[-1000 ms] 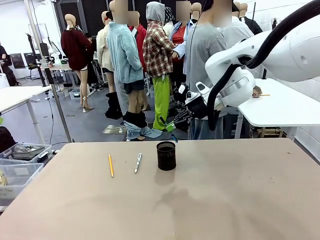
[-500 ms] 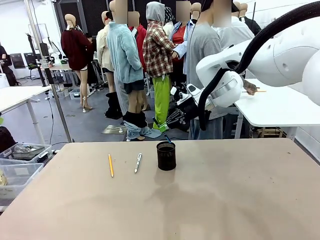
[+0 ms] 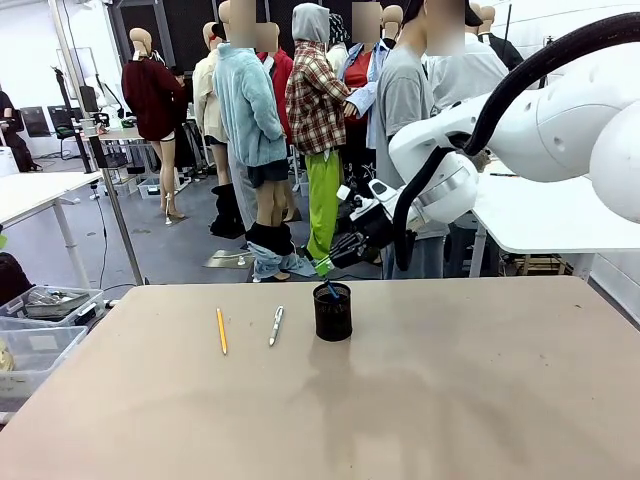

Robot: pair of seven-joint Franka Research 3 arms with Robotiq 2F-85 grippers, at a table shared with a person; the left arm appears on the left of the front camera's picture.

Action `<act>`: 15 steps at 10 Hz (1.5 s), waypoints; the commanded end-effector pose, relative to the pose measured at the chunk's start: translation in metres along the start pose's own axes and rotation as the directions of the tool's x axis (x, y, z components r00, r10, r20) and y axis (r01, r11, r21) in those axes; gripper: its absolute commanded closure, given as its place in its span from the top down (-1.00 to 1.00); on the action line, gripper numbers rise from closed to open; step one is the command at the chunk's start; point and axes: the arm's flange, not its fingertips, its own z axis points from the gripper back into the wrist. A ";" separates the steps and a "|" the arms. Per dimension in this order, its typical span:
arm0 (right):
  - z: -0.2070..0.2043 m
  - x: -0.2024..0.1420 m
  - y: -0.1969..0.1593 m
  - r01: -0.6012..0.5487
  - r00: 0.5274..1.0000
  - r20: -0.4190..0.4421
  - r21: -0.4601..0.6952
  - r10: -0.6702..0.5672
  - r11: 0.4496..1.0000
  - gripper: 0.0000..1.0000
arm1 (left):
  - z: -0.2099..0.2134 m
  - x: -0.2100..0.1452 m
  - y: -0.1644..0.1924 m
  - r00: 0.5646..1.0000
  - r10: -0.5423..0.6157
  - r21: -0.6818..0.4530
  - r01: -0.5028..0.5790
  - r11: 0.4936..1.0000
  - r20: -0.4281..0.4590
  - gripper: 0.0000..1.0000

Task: Place the pens into the pen holder.
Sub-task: Pick up a writing instrument from the table and place it into the Pen holder.

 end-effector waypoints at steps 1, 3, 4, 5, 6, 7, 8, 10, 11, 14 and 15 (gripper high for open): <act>-0.006 0.001 -0.011 0.013 0.999 -0.037 0.030 -0.012 0.999 -1.00 | -0.001 0.001 0.000 1.000 0.014 0.005 -0.014 1.000 0.010 1.00; -0.015 -0.011 -0.017 0.043 0.997 -0.064 0.037 -0.040 0.998 -0.93 | -0.001 0.001 0.000 1.000 0.014 0.005 -0.014 1.000 0.010 1.00; -0.015 -0.014 -0.016 0.047 0.996 -0.078 0.038 -0.044 0.998 -0.64 | -0.001 0.001 0.000 1.000 0.014 0.005 -0.014 1.000 0.010 1.00; -0.013 -0.018 -0.013 0.046 0.996 -0.078 0.031 -0.043 0.998 -0.24 | -0.001 0.001 0.000 1.000 0.014 0.005 -0.014 1.000 0.010 1.00; -0.009 -0.021 -0.011 0.043 0.996 -0.075 0.031 -0.040 0.999 0.15 | -0.001 0.001 0.000 1.000 0.014 0.005 -0.014 1.000 0.010 1.00; -0.002 -0.024 -0.007 0.055 0.996 -0.078 0.014 -0.054 0.998 0.52 | -0.001 0.001 0.000 1.000 0.014 0.005 -0.014 1.000 0.010 1.00; 0.008 -0.026 0.002 0.057 0.994 -0.087 -0.019 -0.059 0.998 0.52 | -0.001 0.001 0.000 1.000 0.014 0.005 -0.014 1.000 0.010 1.00; 0.049 -0.036 0.035 0.091 0.974 -0.185 -0.205 -0.130 0.975 0.52 | -0.001 0.001 0.000 1.000 0.014 0.005 -0.014 1.000 0.010 1.00; 0.083 -0.044 0.062 0.142 0.943 -0.233 -0.362 -0.237 0.921 0.52 | -0.001 0.001 0.000 1.000 0.014 0.005 -0.014 1.000 0.010 1.00; 0.162 -0.064 0.112 0.306 0.793 -0.215 -0.669 -0.571 0.677 0.52 | -0.001 0.001 0.000 1.000 0.014 0.005 -0.014 1.000 0.010 1.00; 0.186 -0.069 0.124 0.357 0.736 -0.167 -0.727 -0.656 0.586 0.52 | -0.001 0.001 0.000 1.000 0.014 0.005 -0.014 1.000 0.010 1.00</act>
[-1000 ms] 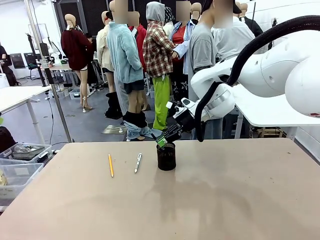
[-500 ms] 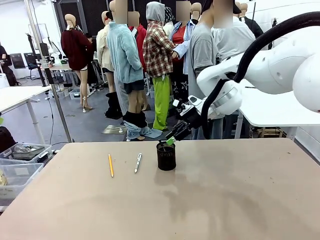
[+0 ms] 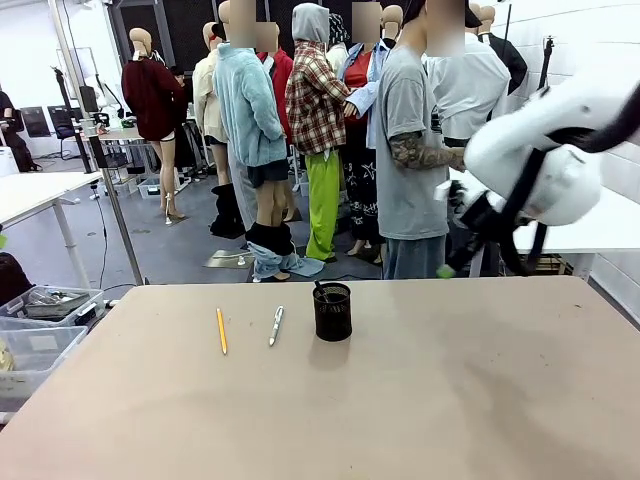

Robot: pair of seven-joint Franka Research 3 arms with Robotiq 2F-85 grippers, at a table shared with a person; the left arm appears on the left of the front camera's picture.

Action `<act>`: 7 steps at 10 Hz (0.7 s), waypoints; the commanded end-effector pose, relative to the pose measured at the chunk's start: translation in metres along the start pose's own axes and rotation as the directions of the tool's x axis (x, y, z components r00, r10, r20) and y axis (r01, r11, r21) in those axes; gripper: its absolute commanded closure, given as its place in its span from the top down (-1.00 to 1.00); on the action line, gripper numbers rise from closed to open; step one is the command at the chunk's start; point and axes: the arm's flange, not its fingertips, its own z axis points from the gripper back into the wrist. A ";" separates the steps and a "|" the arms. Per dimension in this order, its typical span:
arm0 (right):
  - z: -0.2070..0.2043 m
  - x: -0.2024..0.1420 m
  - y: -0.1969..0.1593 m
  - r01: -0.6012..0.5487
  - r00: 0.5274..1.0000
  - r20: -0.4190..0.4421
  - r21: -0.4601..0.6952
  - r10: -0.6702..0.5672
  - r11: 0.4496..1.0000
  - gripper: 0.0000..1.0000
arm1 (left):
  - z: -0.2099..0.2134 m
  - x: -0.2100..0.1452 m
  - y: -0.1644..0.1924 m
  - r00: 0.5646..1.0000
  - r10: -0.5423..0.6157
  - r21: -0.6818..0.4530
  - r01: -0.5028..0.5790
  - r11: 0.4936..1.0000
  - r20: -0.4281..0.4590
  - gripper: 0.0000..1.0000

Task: Place the pens into the pen holder.
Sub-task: Pick up a writing instrument from the table and place it into the Pen holder.

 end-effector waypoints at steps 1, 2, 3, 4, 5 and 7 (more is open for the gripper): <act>0.029 -0.007 0.001 0.230 0.957 -0.164 -0.069 -0.238 0.971 0.52 | -0.001 0.001 0.000 1.000 0.013 0.005 -0.013 1.000 0.009 1.00; 0.053 -0.021 -0.006 0.322 0.910 -0.217 -0.167 -0.354 0.932 0.52 | -0.001 0.001 0.000 1.000 0.013 0.005 -0.013 1.000 0.009 1.00; 0.076 -0.037 -0.010 0.401 0.855 -0.240 -0.257 -0.460 0.879 0.52 | -0.001 0.001 0.000 1.000 0.013 0.005 -0.013 1.000 0.009 1.00; 0.096 -0.052 -0.013 0.457 0.810 -0.259 -0.285 -0.526 0.843 0.52 | -0.001 0.001 0.000 1.000 0.013 0.005 -0.013 1.000 0.009 1.00; 0.114 -0.076 -0.022 0.534 0.751 -0.256 -0.308 -0.609 0.788 0.52 | -0.001 0.001 0.000 1.000 0.013 0.005 -0.013 1.000 0.009 1.00; 0.139 -0.123 -0.041 0.615 0.633 -0.236 -0.425 -0.737 0.664 0.52 | -0.001 0.001 0.000 1.000 0.013 0.005 -0.013 1.000 0.009 1.00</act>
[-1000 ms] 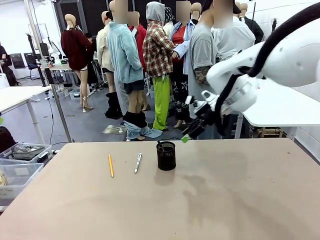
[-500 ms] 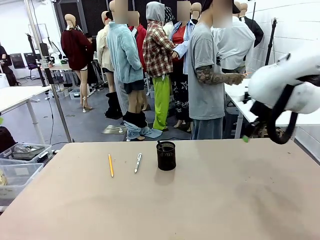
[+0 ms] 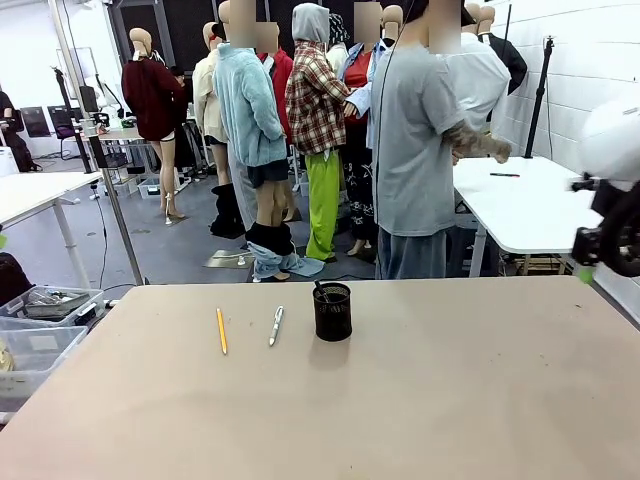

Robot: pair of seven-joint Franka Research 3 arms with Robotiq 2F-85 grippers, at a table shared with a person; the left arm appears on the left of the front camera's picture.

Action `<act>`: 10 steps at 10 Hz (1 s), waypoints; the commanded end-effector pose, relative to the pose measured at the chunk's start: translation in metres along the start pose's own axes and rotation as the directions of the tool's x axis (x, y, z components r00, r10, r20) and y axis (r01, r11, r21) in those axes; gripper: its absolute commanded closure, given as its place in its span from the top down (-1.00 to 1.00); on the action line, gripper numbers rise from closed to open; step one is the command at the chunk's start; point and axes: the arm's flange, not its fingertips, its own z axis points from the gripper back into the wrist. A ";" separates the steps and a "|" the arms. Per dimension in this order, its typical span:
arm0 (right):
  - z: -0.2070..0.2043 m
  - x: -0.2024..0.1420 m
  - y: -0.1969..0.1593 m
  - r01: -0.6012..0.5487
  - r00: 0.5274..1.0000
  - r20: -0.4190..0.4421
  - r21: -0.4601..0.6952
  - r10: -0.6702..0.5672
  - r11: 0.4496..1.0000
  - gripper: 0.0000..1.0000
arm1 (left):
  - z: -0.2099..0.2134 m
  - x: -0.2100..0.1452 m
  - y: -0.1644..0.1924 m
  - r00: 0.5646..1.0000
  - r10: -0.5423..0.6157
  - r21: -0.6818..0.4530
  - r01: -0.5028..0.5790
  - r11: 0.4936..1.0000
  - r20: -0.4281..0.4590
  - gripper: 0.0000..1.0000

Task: Place the pens into the pen holder.
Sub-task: Pick up a writing instrument from the table and place it into the Pen holder.

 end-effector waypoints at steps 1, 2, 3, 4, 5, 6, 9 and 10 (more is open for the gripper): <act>-0.001 -0.016 -0.023 0.036 0.999 -0.012 -0.037 -0.036 0.999 0.52 | -0.001 0.001 0.000 1.000 0.013 0.005 -0.013 1.000 0.009 1.00; 0.001 -0.026 -0.028 0.040 0.999 -0.004 -0.040 -0.040 0.998 0.52 | -0.001 0.001 0.000 1.000 0.013 0.005 -0.013 1.000 0.009 1.00; -0.003 -0.030 -0.027 0.016 1.000 0.016 -0.030 -0.015 0.999 0.52 | -0.001 0.001 0.000 1.000 0.013 0.005 -0.013 1.000 0.009 1.00; 0.002 -0.018 -0.035 0.059 0.998 -0.011 -0.017 -0.059 0.998 0.52 | 0.000 0.000 0.000 1.000 0.000 0.000 0.000 1.000 0.000 1.00; 0.002 -0.018 -0.035 0.059 0.998 -0.011 -0.017 -0.059 0.998 0.52 | -0.002 0.026 -0.030 0.997 -0.073 -0.048 0.075 0.996 0.041 1.00; 0.002 -0.018 -0.035 0.059 0.998 -0.011 -0.017 -0.059 0.998 0.52 | -0.011 0.058 -0.064 0.994 -0.105 -0.110 0.108 0.988 0.034 1.00; 0.002 -0.018 -0.035 0.059 0.998 -0.011 -0.017 -0.059 0.998 0.52 | -0.067 0.126 -0.158 0.972 -0.001 -0.151 -0.035 0.988 -0.235 1.00; 0.002 -0.018 -0.035 0.059 0.998 -0.011 -0.017 -0.059 0.998 0.52 | -0.092 0.137 -0.196 0.945 0.083 -0.088 -0.117 0.989 -0.318 1.00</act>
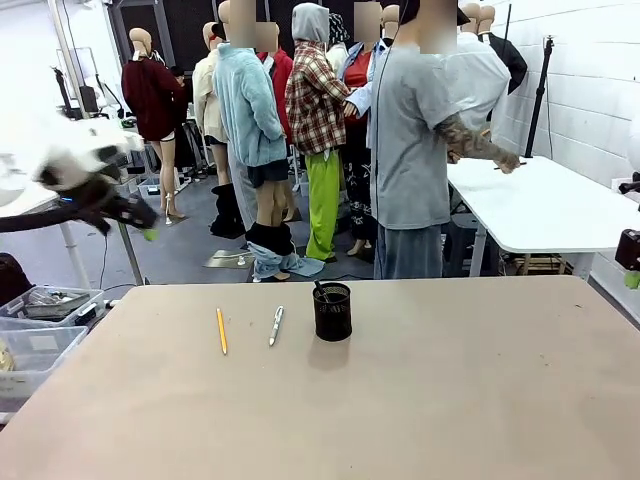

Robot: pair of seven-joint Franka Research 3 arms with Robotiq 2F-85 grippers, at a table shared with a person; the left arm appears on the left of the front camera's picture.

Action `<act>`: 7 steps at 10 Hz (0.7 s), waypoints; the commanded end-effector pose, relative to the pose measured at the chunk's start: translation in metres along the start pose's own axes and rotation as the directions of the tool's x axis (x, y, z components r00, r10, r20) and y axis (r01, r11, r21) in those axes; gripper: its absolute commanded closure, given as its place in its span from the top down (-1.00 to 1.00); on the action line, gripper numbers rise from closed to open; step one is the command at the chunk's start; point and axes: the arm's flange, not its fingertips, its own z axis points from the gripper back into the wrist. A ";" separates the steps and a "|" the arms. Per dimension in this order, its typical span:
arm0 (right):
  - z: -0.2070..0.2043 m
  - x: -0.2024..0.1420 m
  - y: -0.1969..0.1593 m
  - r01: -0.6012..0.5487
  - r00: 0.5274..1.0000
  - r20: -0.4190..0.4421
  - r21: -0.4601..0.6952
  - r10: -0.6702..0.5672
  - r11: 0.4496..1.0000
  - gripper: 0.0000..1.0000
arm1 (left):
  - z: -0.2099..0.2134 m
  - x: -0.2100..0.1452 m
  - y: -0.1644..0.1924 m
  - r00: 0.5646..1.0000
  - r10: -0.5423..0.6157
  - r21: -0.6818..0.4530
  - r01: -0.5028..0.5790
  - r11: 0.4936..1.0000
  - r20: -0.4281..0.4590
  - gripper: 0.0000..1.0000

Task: Place the pens into the pen holder.
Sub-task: Pick up a writing instrument from the table and place it into the Pen holder.

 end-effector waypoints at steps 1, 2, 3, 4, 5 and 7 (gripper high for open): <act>0.000 0.002 0.000 0.011 1.000 -0.003 0.000 -0.011 1.000 0.52 | -0.041 0.041 -0.030 0.973 0.166 0.115 -0.148 0.982 -0.164 1.00; 0.000 0.002 0.000 0.011 1.000 -0.003 0.000 -0.011 1.000 0.52 | -0.071 0.043 -0.042 0.955 0.190 0.189 -0.148 0.971 -0.228 1.00; 0.000 0.002 0.000 0.011 1.000 -0.003 0.000 -0.011 1.000 0.52 | -0.094 0.036 -0.043 0.949 0.214 0.209 -0.167 0.964 -0.232 1.00; 0.000 0.002 0.000 0.011 1.000 -0.003 0.000 -0.011 1.000 0.52 | -0.068 0.025 -0.034 0.977 0.143 0.108 -0.127 0.986 -0.160 1.00; 0.000 0.002 0.000 0.011 1.000 -0.003 0.000 -0.011 1.000 0.52 | -0.068 0.025 -0.034 0.977 0.143 0.108 -0.127 0.986 -0.160 1.00; 0.000 0.002 0.000 0.011 1.000 -0.003 0.000 -0.011 1.000 0.52 | -0.081 0.019 -0.033 0.947 0.274 0.064 -0.267 0.962 -0.165 1.00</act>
